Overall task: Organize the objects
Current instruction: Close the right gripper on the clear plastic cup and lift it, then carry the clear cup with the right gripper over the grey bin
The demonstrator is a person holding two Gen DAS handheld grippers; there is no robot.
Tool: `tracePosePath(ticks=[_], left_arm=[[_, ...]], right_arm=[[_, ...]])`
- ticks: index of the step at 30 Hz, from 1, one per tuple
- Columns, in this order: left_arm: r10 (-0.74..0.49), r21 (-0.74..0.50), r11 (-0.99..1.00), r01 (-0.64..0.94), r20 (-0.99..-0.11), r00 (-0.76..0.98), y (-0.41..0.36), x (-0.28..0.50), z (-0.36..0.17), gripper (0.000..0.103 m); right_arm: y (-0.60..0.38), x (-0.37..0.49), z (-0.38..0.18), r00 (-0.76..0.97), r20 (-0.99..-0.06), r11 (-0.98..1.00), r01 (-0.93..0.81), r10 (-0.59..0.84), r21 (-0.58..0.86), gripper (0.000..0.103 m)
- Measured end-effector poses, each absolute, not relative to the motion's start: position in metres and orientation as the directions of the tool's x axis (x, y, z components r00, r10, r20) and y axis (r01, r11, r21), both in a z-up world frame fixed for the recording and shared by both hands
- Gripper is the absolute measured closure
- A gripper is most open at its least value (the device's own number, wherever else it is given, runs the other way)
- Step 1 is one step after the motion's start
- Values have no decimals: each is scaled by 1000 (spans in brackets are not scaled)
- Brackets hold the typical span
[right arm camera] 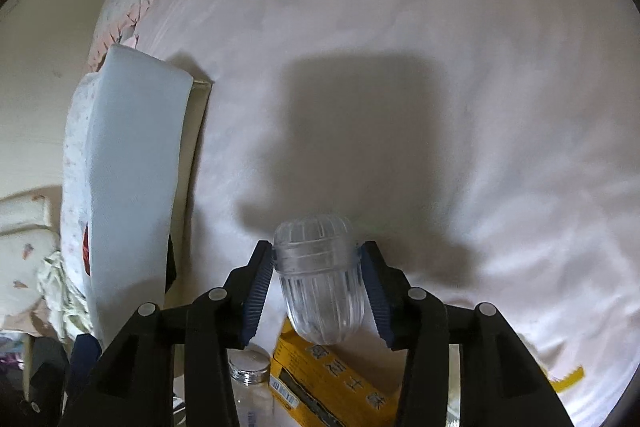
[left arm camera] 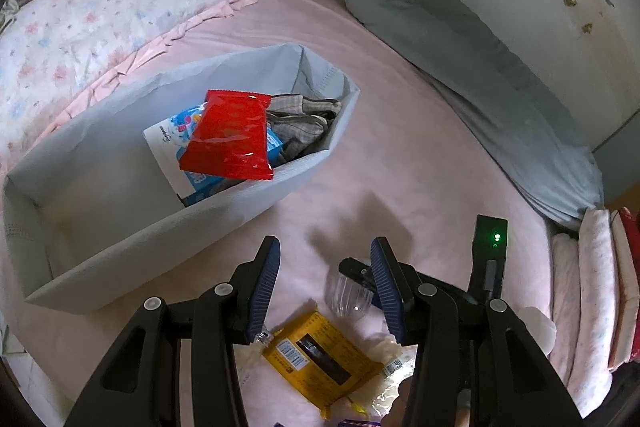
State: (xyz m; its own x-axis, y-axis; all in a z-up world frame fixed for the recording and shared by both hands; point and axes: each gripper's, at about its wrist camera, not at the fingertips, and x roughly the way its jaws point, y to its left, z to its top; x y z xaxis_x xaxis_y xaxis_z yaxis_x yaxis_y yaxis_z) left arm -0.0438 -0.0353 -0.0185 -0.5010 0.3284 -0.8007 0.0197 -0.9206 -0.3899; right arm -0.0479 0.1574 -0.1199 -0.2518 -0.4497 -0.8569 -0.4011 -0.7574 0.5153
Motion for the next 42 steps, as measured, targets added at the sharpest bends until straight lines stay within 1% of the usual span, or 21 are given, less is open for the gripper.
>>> tracePosePath(ticks=[3,5,7,8,9,10,12,15,18,20,24,26,30,32,34,36,37,42], left_arm=[[349,-402,-916,5,-801,-486,-33,-46,-21,56],[386,-438,-899,-2,-791,-474,-33,-46,-23,56],[441,-490,-871,-21,-763,-473,-34,-46,-21,56],[465,-513,-858,-35,-746,-476,-34,-45,-19,56],[500,-538,-840,-67,-721,-479,-33,-43,-16,56],[514,-543,-835,-91,-710,-482,-31,-42,-13,56],[516,-524,-841,-138,-698,-496,-26,-37,-6,56],[485,-439,-871,-221,-692,-535,-14,-27,6,56],[526,-423,-850,-314,-668,-526,-2,-19,16,56],[549,-414,-835,-361,-663,-509,7,-17,18,56],[534,-335,-835,-438,-688,-492,26,-9,19,56],[520,-306,-839,-449,-695,-496,31,-7,19,56],[494,-291,-856,-428,-705,-509,32,-11,13,56],[504,-306,-851,-427,-702,-503,30,-14,11,56],[511,-316,-848,-425,-699,-500,28,-13,12,57],[513,-319,-848,-424,-694,-505,28,-11,13,61],[518,-324,-845,-425,-692,-503,28,-11,13,64],[517,-337,-848,-410,-697,-497,26,-12,13,65]], right_arm=[[173,-42,-119,-290,-815,-689,-435,-502,580,60],[183,-39,-116,-330,-771,-635,-438,-544,636,60],[196,-32,-107,-402,-683,-540,-419,-610,730,60],[200,-29,-104,-420,-653,-511,-410,-630,756,60],[205,-24,-98,-454,-592,-455,-382,-666,804,60],[208,-20,-93,-476,-550,-422,-355,-686,834,60],[211,-16,-84,-495,-492,-386,-307,-716,870,60],[214,-6,-73,-536,-422,-337,-255,-731,907,60],[215,-3,-64,-572,-440,-367,-246,-692,897,60],[216,-5,-58,-589,-434,-373,-230,-682,899,60],[213,-9,-53,-605,-353,-316,-172,-714,933,60],[212,-9,-51,-599,-337,-307,-155,-726,939,60],[210,-9,-48,-583,-265,-251,-106,-768,962,60],[211,-9,-45,-586,-234,-227,-88,-776,970,60],[211,-8,-43,-587,-237,-235,-82,-774,969,60],[208,-10,-40,-581,-244,-250,-72,-776,966,60],[206,-10,-38,-578,-247,-256,-68,-778,964,60],[198,-12,-30,-566,-296,-324,-54,-769,944,60]])
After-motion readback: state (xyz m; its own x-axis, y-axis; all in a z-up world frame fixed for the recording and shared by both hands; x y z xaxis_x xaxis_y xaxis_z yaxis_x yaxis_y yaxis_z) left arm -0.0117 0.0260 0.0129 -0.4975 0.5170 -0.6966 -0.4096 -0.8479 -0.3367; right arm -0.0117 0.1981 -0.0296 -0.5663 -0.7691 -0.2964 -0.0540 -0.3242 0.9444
